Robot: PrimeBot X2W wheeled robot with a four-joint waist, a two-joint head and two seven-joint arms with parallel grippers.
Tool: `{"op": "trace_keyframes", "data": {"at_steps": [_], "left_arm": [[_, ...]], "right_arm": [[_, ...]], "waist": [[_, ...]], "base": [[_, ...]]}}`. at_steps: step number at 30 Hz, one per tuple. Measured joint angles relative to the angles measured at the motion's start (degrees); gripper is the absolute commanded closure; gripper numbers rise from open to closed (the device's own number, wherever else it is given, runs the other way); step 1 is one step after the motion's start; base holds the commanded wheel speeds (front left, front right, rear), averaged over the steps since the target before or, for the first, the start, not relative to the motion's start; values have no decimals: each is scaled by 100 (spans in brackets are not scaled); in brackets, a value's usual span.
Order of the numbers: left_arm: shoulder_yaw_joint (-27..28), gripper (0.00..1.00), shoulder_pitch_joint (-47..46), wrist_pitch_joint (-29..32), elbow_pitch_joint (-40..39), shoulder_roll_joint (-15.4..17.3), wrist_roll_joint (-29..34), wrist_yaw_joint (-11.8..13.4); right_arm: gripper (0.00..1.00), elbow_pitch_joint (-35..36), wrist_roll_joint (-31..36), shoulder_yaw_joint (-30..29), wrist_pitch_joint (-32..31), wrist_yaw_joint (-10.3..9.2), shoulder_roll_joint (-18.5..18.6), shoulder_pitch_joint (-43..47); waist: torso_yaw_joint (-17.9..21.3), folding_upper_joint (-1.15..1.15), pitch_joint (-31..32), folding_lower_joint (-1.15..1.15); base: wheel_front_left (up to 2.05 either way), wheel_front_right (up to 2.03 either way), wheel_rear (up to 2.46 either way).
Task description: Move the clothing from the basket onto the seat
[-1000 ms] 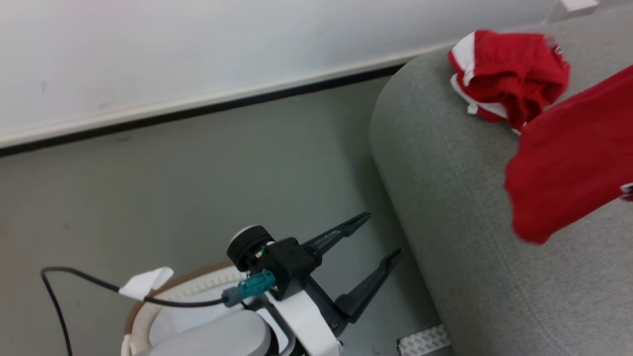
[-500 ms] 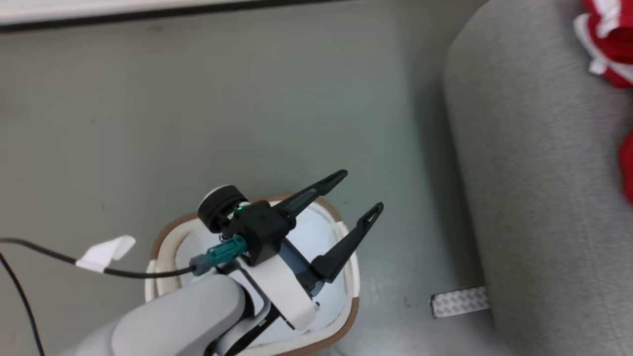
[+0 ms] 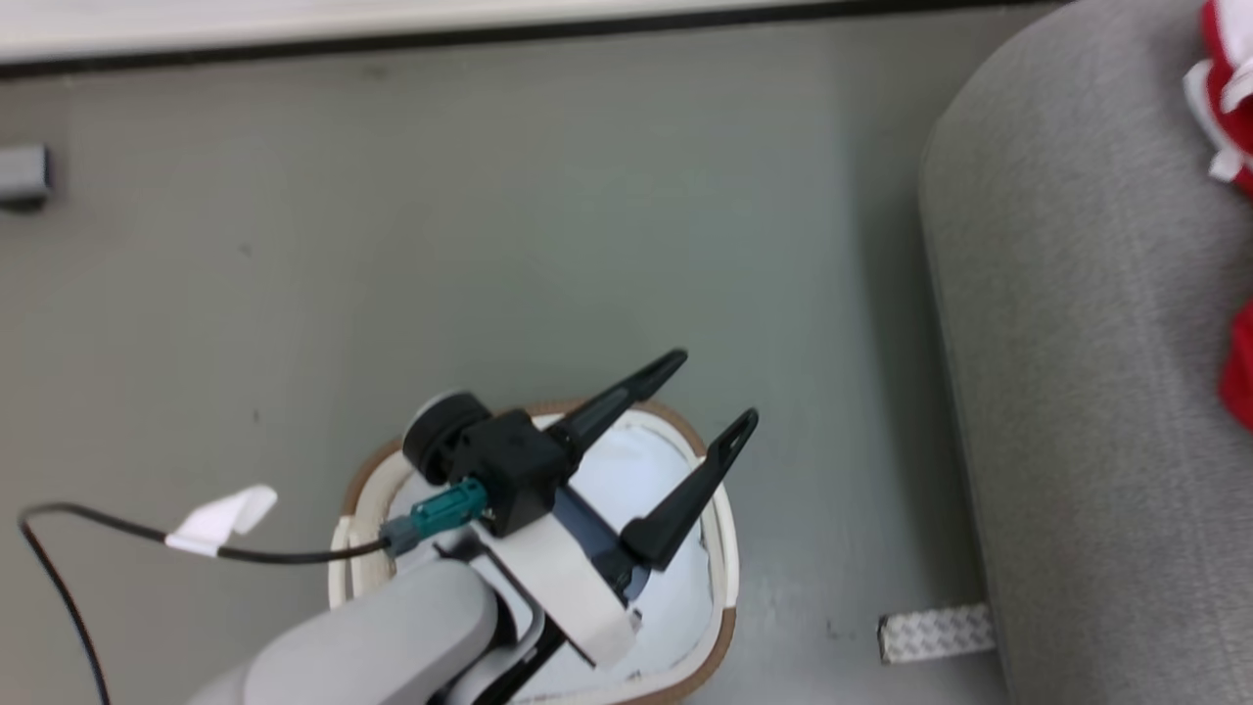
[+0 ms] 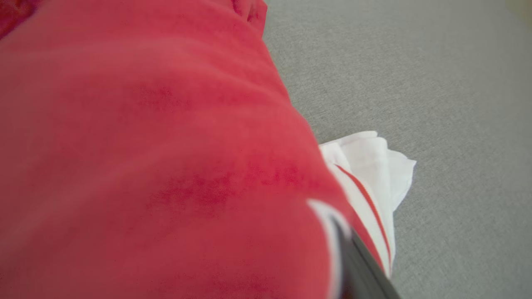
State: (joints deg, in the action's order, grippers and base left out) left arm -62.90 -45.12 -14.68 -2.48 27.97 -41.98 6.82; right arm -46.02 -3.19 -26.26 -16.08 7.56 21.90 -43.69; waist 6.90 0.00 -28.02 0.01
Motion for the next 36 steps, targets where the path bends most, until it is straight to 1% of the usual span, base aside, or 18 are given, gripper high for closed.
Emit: {"op": "trace_keyframes", "data": {"at_steps": [2,4,8,10,12,14,17,19,22,24,26,28,30,32,34,36], "left_arm": [[19,0,179,-3,41,-11,-97,5],[62,0,336,-7,63,-15,-143,37],[159,0,648,-13,97,-31,-264,130],[185,0,817,-29,98,-38,-297,169],[221,0,978,-30,102,-55,-321,214],[283,0,1140,-31,93,-80,-383,277],[478,0,1397,-38,43,-97,-500,443],[662,0,1585,-40,-26,-64,-549,565],[955,0,1890,-41,-154,92,-570,733],[1226,0,2078,-41,-250,214,-584,818],[1488,0,2225,-44,-324,348,-575,913],[1680,0,2361,-44,-332,465,-509,989],[1989,0,2521,-44,-376,461,-503,1047],[2276,0,2669,-44,-331,530,-301,1145],[2732,0,2985,-45,-327,506,-246,1205],[3112,0,3307,-44,-279,528,-108,1230]], "right_arm": [[0,-85,-104,376,-242,0,-36,38],[0,-32,-249,736,-355,0,7,82],[0,286,-424,1374,-522,0,312,430],[0,567,-639,1640,-681,0,405,612],[0,942,-832,1925,-877,0,552,832],[0,1528,-1073,2271,-979,0,731,1068],[0,2439,-1522,2466,-1017,0,868,1340],[0,2992,-1764,2532,-1005,0,846,1494],[0,3683,-1983,2517,-878,0,635,1751],[0,4030,-2105,2340,-671,0,289,1894],[0,4305,-2048,2184,-391,0,-86,2040],[0,4472,-1950,2071,-93,0,-486,2264],[0,4607,-1827,2011,172,-1,-877,2550],[0,4746,-1803,1961,428,-1,-1289,2837],[0,4893,-1702,2085,657,-1,-1536,3153],[0,5002,-1623,2208,901,-1,-1681,3449]], "waist": [[31,0,195,0],[65,0,420,0],[128,0,927,-1],[152,0,1200,-1],[165,0,1476,-1],[164,0,1748,-2],[127,0,2124,-2],[77,0,2339,-3],[-43,0,2607,-3],[-147,0,2727,-3],[-254,0,2807,-3],[-361,0,2859,-3],[-467,0,2896,-2],[-568,0,2929,-2],[-647,0,2958,-2],[-700,0,2973,-2]], "base": [[0,0,0],[0,0,0],[0,0,0],[0,0,0],[0,0,0],[0,0,0],[0,0,0],[0,0,0],[0,0,0],[0,0,0],[0,0,0],[0,0,0],[0,0,0],[0,0,0],[0,0,0],[0,0,0]]}}
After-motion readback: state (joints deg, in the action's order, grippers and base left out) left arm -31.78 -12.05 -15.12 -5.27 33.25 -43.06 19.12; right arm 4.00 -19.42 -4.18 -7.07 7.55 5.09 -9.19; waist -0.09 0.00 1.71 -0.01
